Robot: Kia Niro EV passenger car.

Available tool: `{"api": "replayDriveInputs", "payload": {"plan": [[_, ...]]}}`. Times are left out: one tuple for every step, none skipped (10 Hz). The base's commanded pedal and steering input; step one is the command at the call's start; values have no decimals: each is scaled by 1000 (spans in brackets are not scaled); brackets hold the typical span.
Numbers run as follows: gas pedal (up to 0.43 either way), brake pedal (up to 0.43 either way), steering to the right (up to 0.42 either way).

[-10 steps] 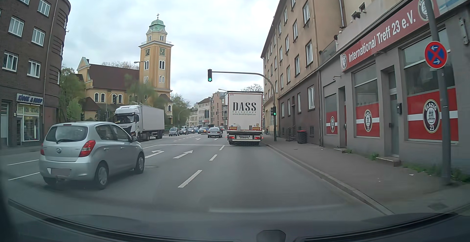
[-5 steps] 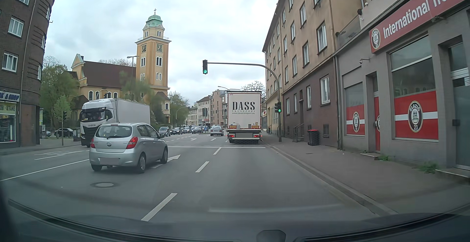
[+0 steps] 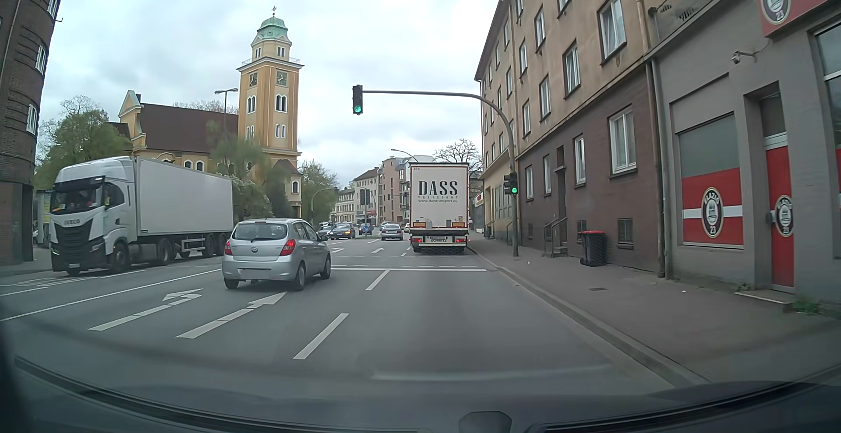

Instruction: Follow the waypoints while adhering to traffic rules and regulations

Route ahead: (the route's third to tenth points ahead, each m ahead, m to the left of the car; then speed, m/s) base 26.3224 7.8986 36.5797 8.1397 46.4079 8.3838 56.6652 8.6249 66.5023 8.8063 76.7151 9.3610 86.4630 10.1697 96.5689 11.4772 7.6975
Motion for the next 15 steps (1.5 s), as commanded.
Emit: {"api": "replayDriveInputs", "payload": {"plan": [[189, 0, -10], [189, 0, -10], [189, 0, -10], [189, 0, -10], [189, 0, -10], [189, 0, -9], [189, 0, -9], [189, 0, -9], [189, 0, -9], [189, 0, -7], [189, 0, -5], [189, 0, -4], [189, 0, -4], [189, 0, -4], [189, 0, -4]]}}
